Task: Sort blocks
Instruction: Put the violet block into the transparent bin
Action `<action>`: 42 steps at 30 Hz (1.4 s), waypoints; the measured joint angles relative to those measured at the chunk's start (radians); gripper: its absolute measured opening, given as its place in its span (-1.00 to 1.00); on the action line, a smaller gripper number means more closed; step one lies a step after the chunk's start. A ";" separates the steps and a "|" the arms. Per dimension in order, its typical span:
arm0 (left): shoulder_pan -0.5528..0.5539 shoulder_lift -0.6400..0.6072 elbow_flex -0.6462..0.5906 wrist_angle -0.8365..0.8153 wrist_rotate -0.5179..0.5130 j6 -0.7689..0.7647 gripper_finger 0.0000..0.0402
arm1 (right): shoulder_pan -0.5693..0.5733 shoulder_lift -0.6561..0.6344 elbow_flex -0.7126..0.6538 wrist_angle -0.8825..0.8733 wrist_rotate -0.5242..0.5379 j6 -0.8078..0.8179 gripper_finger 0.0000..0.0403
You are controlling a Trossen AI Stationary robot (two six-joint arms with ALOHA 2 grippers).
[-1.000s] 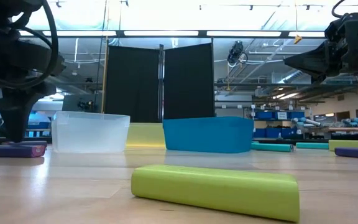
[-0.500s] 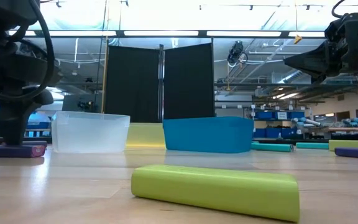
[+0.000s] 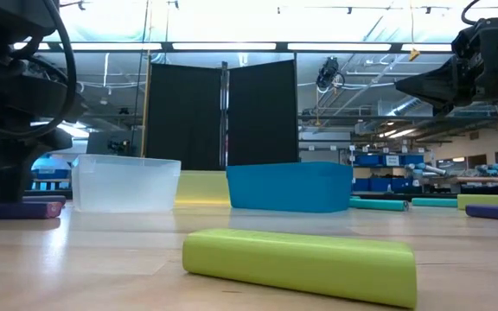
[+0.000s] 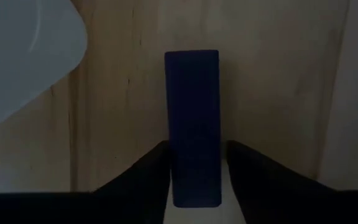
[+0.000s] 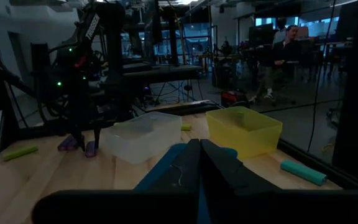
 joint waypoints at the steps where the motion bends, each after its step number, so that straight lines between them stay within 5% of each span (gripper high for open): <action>1: 0.004 0.000 0.000 0.000 0.000 0.000 -0.25 | 0.000 0.000 0.000 0.000 0.000 0.001 -0.89; 9: 0.007 0.001 -0.001 0.000 -0.003 0.001 -0.46 | 0.000 0.000 0.000 0.000 0.000 0.000 -0.89; 27: 0.006 0.005 0.087 -0.093 0.029 0.106 -0.47 | 0.000 0.000 0.000 0.000 0.000 -0.002 -0.89; 35: 0.004 -0.023 0.220 -0.271 0.077 0.197 -0.47 | 0.000 0.000 0.000 0.000 0.000 -0.002 -0.89; 42: 0.004 -0.219 0.304 -0.343 -0.112 0.208 -0.47 | 0.000 0.000 0.000 0.001 0.000 0.001 -0.89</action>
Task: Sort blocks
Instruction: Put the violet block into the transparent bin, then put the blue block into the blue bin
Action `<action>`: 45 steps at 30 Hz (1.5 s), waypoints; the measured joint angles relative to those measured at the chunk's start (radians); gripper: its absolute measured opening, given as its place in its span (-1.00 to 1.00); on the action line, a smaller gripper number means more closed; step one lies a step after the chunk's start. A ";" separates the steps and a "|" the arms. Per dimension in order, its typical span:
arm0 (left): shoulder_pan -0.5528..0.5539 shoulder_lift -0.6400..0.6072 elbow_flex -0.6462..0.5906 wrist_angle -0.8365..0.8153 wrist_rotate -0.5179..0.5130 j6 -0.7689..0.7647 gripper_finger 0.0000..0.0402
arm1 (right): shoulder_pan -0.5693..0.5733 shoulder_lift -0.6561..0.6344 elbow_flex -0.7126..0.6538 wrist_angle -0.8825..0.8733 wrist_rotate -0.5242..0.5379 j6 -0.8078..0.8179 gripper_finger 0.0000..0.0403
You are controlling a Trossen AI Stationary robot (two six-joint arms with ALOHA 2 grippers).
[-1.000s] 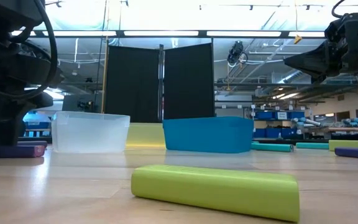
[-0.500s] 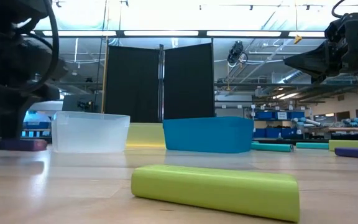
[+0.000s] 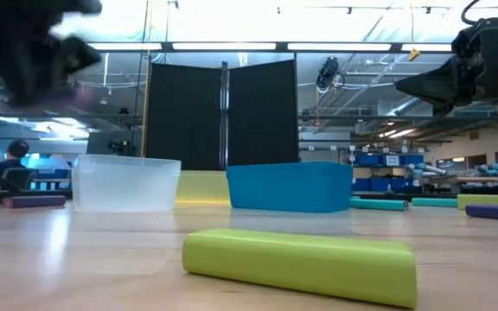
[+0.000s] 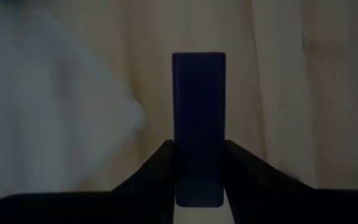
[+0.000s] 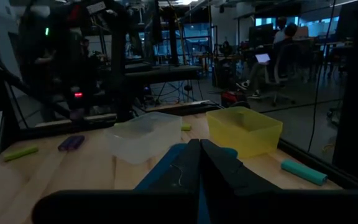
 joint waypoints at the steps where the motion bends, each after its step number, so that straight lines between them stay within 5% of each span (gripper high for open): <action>1: 0.000 -0.035 0.003 0.002 -0.043 0.000 -0.47 | 0.000 0.000 0.000 0.000 0.000 0.000 -0.89; 11: 0.034 -0.252 -0.006 0.006 -0.398 -0.054 -0.47 | 0.000 0.000 0.000 0.000 0.000 -0.004 -0.89; 36: 0.331 -0.229 -0.275 0.226 -0.282 -0.202 -0.46 | 0.000 0.000 0.000 0.018 0.003 -0.012 -0.89; 45: 0.336 -0.230 -0.275 0.237 -0.274 -0.178 -0.11 | 0.000 0.000 0.000 0.017 0.003 -0.011 -0.89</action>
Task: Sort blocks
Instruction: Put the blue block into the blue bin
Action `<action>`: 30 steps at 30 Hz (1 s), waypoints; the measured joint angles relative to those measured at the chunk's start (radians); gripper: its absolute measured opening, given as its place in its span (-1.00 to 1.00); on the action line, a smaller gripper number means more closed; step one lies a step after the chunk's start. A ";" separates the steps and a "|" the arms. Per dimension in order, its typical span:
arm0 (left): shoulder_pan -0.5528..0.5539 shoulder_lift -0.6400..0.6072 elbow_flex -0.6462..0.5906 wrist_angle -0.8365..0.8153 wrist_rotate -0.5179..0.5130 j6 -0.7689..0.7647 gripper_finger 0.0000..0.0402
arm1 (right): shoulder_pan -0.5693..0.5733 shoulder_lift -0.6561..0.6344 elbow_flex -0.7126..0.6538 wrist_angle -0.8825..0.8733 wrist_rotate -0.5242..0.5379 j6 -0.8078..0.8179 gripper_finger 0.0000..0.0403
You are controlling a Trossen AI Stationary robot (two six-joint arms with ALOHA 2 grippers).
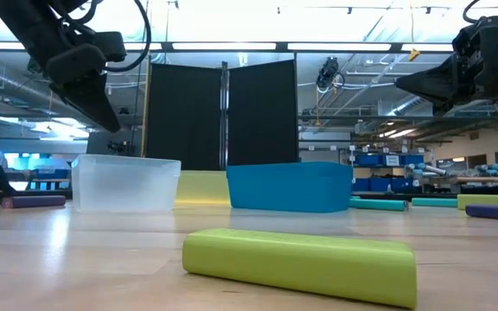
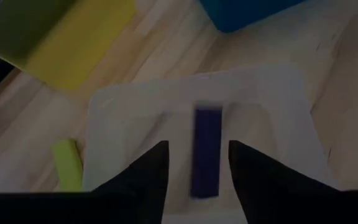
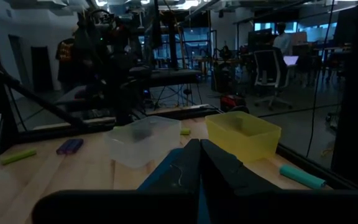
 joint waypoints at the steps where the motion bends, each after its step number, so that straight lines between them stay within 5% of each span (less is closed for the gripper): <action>1: 0.000 0.000 0.000 0.000 0.000 0.000 -0.10 | 0.000 0.000 0.000 0.000 0.000 0.000 -0.89; 9: -0.014 -0.043 0.053 -0.077 -0.061 -0.034 -0.12 | 0.000 0.000 0.000 -0.001 0.000 0.000 -0.89; 18: -0.068 -0.203 0.066 -0.507 -0.053 -0.347 -0.21 | 0.000 0.000 0.000 -0.002 0.000 0.000 -0.89; 30: -0.088 -0.200 0.067 -0.527 0.116 -0.188 -0.13 | 0.000 0.000 0.000 -0.002 0.000 -0.007 -0.89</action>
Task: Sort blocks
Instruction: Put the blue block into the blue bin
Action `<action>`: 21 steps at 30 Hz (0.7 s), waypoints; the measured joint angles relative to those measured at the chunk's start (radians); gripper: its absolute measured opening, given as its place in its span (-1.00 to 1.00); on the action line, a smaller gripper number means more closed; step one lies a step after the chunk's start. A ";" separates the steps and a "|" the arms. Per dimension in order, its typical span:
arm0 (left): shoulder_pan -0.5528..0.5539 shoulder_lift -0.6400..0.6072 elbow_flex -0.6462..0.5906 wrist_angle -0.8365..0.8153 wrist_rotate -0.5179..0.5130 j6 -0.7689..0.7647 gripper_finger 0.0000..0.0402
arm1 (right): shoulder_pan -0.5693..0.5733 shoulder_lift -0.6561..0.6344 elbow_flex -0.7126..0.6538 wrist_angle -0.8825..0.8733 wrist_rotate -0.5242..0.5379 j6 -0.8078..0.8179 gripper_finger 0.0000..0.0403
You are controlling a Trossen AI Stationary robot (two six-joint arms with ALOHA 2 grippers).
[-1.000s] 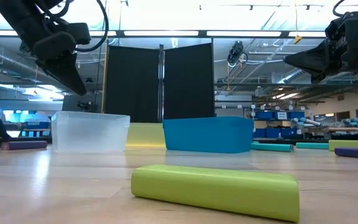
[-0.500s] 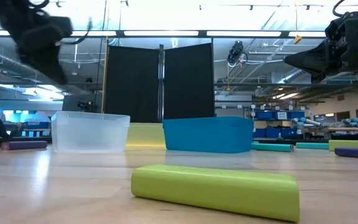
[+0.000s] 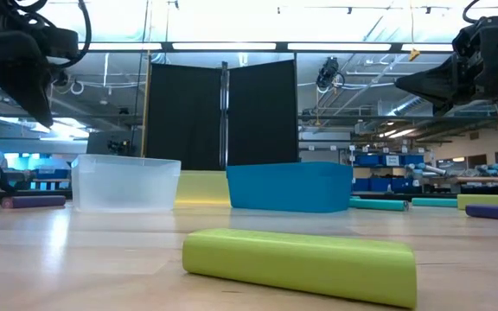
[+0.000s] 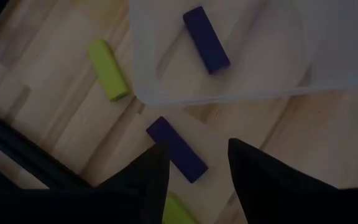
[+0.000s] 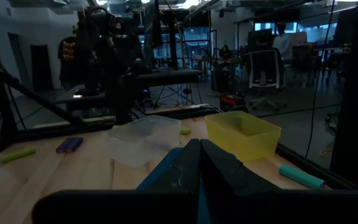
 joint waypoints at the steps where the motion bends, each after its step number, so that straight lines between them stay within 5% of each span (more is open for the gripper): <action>1: 0.000 0.003 0.000 0.000 0.000 -0.003 -0.12 | 0.000 0.000 0.000 0.000 0.000 0.000 -0.89; 15: 0.000 0.004 0.000 0.013 0.026 -0.054 -0.11 | 0.026 0.034 0.000 0.000 -0.035 0.087 -0.87; 21: 0.000 0.004 0.000 0.027 0.025 -0.052 -0.11 | 0.041 0.146 0.047 -0.036 0.031 0.135 -0.60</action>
